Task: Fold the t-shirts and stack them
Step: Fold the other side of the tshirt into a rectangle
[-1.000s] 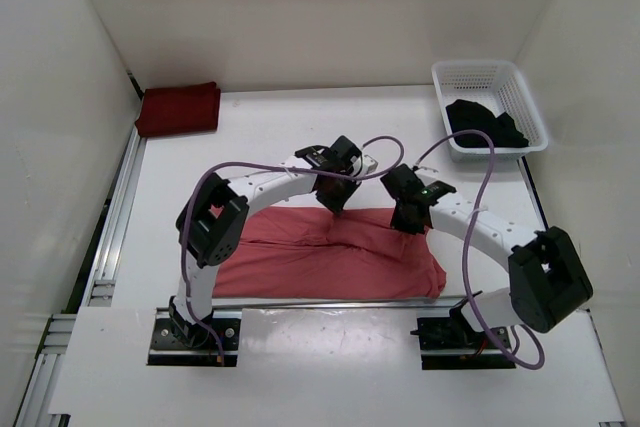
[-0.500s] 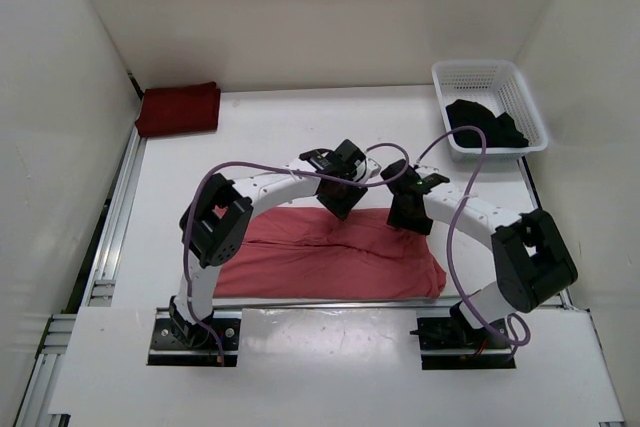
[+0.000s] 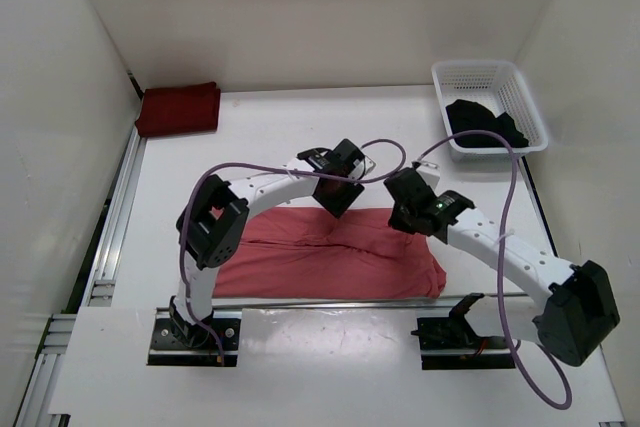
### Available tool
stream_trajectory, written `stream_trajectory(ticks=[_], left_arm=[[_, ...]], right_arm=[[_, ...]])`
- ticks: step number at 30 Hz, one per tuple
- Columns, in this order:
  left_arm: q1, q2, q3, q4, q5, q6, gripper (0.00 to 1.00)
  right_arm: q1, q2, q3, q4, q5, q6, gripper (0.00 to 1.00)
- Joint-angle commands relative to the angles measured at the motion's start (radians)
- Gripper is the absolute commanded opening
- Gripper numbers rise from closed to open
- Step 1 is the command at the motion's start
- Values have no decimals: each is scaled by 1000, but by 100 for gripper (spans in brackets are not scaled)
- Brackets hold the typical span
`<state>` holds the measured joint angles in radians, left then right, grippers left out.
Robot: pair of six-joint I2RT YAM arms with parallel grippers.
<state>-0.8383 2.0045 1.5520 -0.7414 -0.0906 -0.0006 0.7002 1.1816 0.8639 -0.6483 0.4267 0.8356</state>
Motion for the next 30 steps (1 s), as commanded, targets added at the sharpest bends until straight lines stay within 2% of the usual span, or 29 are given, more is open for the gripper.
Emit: stream_trajectory(ticks=[1, 2, 14, 20, 24, 26, 27, 28, 30], left_arm=[[-2, -113, -18, -10, -90, 1, 69], [8, -131, -29, -10, -100, 1, 69], [180, -282, -227, -19, -143, 1, 71], [315, -369, -332, -59, -175, 1, 72], [422, -421, -421, -59, -216, 1, 72], [504, -470, -457, -50, -225, 1, 72], [533, -490, -466, -50, -215, 1, 72], [588, -507, -484, -40, -215, 1, 72], [639, -553, -506, -27, -225, 1, 72]], right_arm=[[2, 45, -40, 45, -68, 56, 4], [2, 74, -40, 55, -83, 68, 0], [12, 242, -11, 90, -72, 114, 0], [1, 311, -34, 79, -104, 102, 0], [1, 343, 36, 39, -105, 57, 0], [1, 294, 95, -16, -72, 57, 8], [1, 227, 109, -36, -54, 57, 33], [1, 192, 118, -62, -37, 71, 53], [1, 92, 129, -189, 13, 147, 78]])
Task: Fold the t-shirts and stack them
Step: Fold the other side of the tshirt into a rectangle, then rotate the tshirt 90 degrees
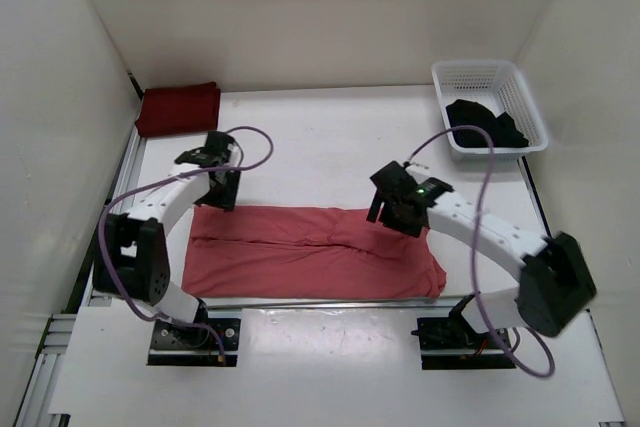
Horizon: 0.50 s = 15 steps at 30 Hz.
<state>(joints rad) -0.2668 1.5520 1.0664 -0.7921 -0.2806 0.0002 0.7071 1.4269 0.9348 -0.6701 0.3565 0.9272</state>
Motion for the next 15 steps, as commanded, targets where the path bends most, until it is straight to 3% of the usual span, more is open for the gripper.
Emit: stream_trajectory(ticks=[1, 6, 9, 15], left_arm=[[114, -112, -31, 33, -35, 0, 73], [234, -89, -95, 89, -55, 0, 73], [299, -43, -95, 102, -55, 0, 73], [342, -6, -72, 111, -20, 0, 73]], right_arm=[[-6, -184, 49, -216, 93, 85, 82], [-6, -383, -200, -393, 21, 250, 88], [-6, -497, -341, -393, -16, 312, 88], [-24, -556, -424, -384, 19, 377, 91]])
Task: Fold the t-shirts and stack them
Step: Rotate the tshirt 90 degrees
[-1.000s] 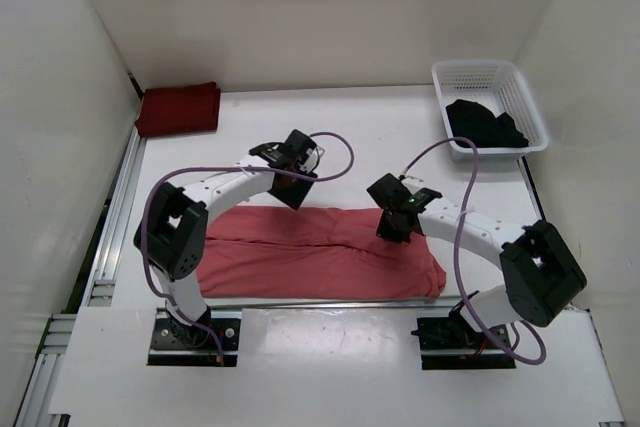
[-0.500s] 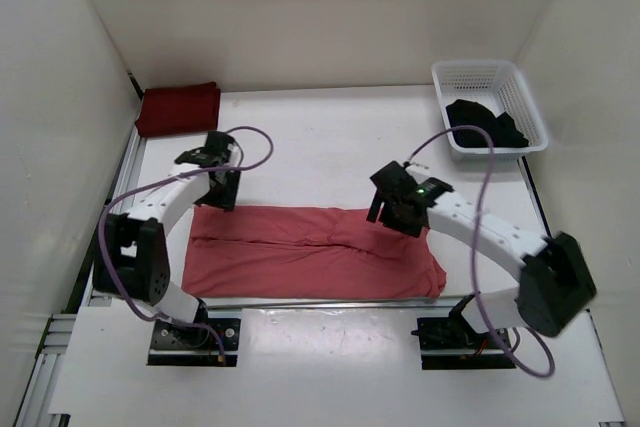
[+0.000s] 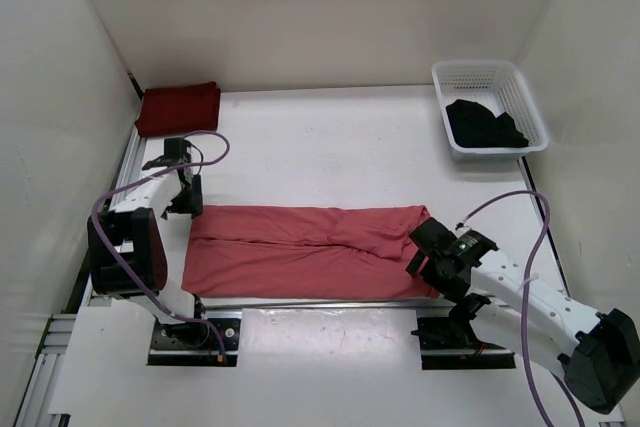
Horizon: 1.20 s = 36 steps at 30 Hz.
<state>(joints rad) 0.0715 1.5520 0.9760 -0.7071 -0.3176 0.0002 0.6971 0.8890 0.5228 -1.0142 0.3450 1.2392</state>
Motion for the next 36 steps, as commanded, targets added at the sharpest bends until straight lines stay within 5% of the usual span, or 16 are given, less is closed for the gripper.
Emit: stream_trajectory(ticks=[1, 10, 21, 30, 36], left_arm=[[4, -6, 18, 26, 17, 0, 73], [4, 3, -2, 26, 51, 0, 74], [-7, -6, -22, 44, 144, 0, 74], [-7, 13, -53, 44, 72, 0, 74], [34, -87, -34, 35, 121, 0, 76]], right_arm=[[-15, -18, -12, -12, 40, 54, 91], [-117, 100, -44, 170, 36, -69, 83], [-148, 203, 26, 239, 48, -182, 31], [-281, 336, 39, 316, 37, -256, 26], [-358, 638, 274, 394, 37, -447, 5]])
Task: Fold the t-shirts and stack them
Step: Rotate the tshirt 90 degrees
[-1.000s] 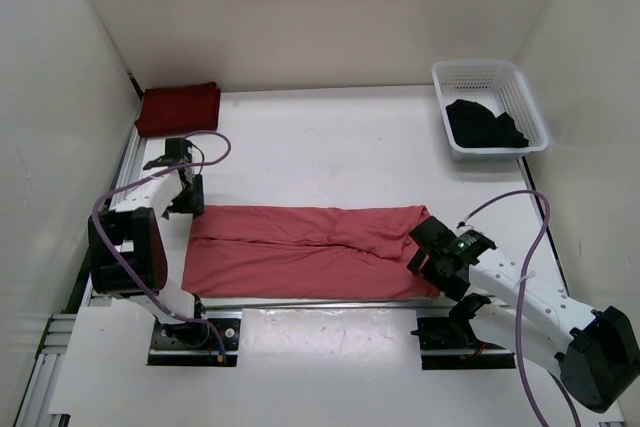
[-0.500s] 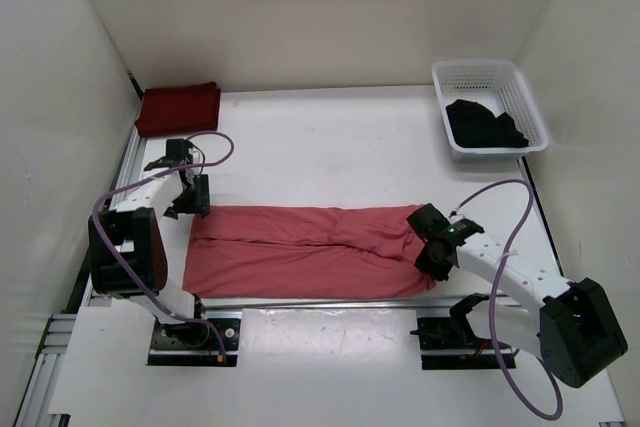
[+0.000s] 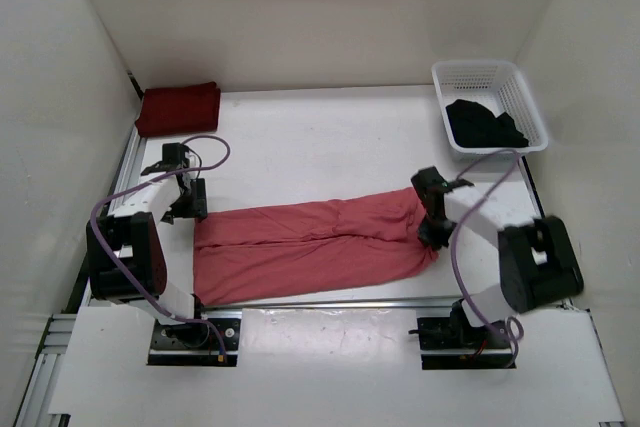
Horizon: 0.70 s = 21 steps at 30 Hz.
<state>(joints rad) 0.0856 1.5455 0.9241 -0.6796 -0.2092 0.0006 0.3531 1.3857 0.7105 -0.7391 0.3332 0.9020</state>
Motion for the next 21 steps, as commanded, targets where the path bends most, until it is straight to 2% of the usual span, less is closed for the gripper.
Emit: stream_trajectory(ticks=[1, 5, 10, 11, 13, 14, 16, 17, 18, 20, 21], left_arm=[[20, -90, 18, -1, 13, -1, 76], [29, -90, 18, -23, 4, -1, 76], [40, -81, 18, -32, 4, -1, 76], [40, -81, 18, -32, 13, -1, 76], [40, -71, 18, -41, 24, -1, 76], [40, -71, 18, -41, 42, -1, 76], [40, -58, 27, -41, 60, -1, 76], [40, -32, 27, -41, 60, -1, 76], [40, -21, 39, -54, 60, -1, 76], [29, -2, 50, -54, 60, -1, 76], [19, 11, 50, -54, 60, -1, 76]], right_arm=[[-14, 191, 200, 119, 59, -132, 5], [-5, 459, 501, 70, 69, -221, 4], [-5, 708, 890, 9, 118, -281, 4], [-15, 818, 1063, -32, 118, -281, 4], [-16, 935, 1255, -72, 106, -305, 5], [-26, 1051, 1460, -104, 96, -305, 5], [-40, 1146, 1646, -105, 44, -305, 8], [-49, 1197, 1735, -67, 5, -305, 10], [-61, 1198, 1726, 73, -37, -305, 13], [-62, 1166, 1660, 238, -95, -293, 30], [-62, 1165, 1641, 344, -112, -293, 45]])
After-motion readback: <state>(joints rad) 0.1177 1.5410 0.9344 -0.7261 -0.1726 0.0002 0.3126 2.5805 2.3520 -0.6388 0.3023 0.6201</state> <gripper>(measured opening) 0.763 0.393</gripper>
